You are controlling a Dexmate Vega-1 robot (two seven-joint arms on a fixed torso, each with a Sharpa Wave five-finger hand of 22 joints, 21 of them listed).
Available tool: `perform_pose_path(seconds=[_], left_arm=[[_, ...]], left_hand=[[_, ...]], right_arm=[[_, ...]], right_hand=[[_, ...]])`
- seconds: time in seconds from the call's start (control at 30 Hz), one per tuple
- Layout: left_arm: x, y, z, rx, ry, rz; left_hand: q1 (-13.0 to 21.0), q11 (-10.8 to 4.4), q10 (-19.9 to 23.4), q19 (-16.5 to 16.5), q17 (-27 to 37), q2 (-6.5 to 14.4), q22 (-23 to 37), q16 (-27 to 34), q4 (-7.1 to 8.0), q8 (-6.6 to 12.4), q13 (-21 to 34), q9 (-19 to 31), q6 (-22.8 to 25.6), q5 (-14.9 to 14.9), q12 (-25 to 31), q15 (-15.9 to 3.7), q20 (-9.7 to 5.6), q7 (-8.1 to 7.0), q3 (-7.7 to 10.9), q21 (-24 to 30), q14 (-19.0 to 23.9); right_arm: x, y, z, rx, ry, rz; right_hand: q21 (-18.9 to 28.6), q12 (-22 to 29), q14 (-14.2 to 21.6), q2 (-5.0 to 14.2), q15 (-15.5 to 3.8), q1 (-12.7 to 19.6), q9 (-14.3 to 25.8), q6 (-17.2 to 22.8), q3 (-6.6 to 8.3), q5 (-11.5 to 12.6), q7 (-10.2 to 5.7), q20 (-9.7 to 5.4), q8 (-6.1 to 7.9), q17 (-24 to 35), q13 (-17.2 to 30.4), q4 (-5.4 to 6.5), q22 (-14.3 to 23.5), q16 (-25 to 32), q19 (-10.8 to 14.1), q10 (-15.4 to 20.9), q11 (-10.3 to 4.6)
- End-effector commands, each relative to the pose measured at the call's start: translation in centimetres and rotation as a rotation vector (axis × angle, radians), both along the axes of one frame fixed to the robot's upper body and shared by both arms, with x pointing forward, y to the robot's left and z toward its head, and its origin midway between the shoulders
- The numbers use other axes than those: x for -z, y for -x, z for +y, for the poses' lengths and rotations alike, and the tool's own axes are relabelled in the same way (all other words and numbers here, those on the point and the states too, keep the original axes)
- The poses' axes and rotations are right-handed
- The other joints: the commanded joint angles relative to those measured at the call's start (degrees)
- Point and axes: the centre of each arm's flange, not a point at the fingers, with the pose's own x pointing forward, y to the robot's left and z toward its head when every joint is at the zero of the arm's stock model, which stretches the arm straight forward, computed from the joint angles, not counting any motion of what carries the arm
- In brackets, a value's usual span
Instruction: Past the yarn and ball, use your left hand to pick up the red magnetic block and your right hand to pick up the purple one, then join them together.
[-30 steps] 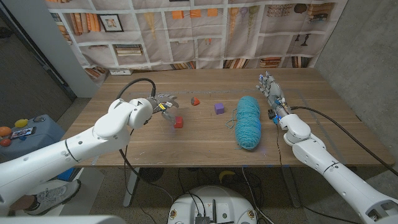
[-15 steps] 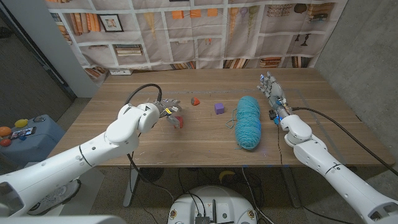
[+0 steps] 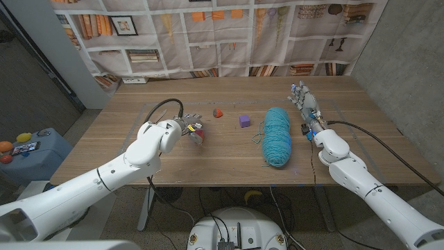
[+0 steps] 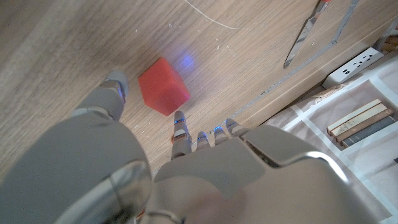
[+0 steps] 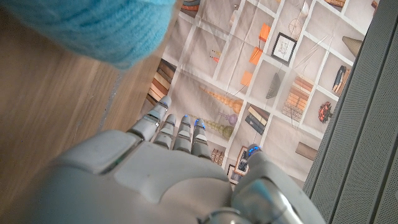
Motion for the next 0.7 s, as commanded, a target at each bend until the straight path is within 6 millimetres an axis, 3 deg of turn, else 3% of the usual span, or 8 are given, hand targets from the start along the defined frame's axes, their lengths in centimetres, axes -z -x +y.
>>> perform_pose_path(seconds=[0.03, 0.3, 0.7], left_arm=[[0.75, -0.34, -0.09, -0.022, -0.008, -0.010], [0.83, -0.71, 0.22, -0.024, -0.014, -0.022], [1.45, -0.84, 0.02, -0.012, -0.007, -0.070]], left_hand=[[1.0, -0.60, -3.1, -5.9, 0.1, 0.5, 0.1, 0.5, -0.04, 0.55, 0.1, 0.2, 1.2, 0.5, 0.8, 0.15, 0.30, -0.18, 0.26, 0.5, -7.3], [2.0, -1.29, -1.7, -4.5, 0.1, 1.2, 0.1, 0.7, -0.10, 1.30, 0.1, 0.2, 3.9, 0.7, 1.0, -0.26, 0.32, -0.58, 0.46, 0.7, -6.0], [4.1, -3.89, 3.6, -0.2, 0.0, 1.3, 0.1, 1.0, -0.28, 2.66, 0.0, 0.2, 10.4, 0.7, 1.6, -1.64, 0.16, -2.06, 0.18, 1.0, -1.7]], right_arm=[[0.28, 0.37, -0.08, 0.000, -0.007, -0.004], [0.44, 0.30, 0.03, -0.001, -0.015, -0.007], [0.50, 0.41, -0.04, 0.000, -0.020, -0.010]], right_hand=[[0.4, 0.3, 0.5, 0.17, -0.24, 0.0, 0.3, 0.6, 0.38, 0.2, -0.13, 0.24, 0.38, 0.0, 0.1, -0.12, 0.2, 0.4, 0.3, 0.5, 0.19], [0.4, 0.4, 0.6, 0.26, -0.26, -0.1, 0.3, 0.8, 0.45, 0.2, 0.00, 0.24, 0.42, -0.1, 0.1, -0.12, 0.2, 0.4, 0.4, 0.6, 0.16], [0.4, 0.4, 0.7, 0.28, -0.29, -0.2, 0.3, 1.1, 0.53, 0.2, 0.10, 0.26, 0.45, -0.3, 0.1, -0.16, 0.2, 0.4, 0.5, 0.8, 0.18]])
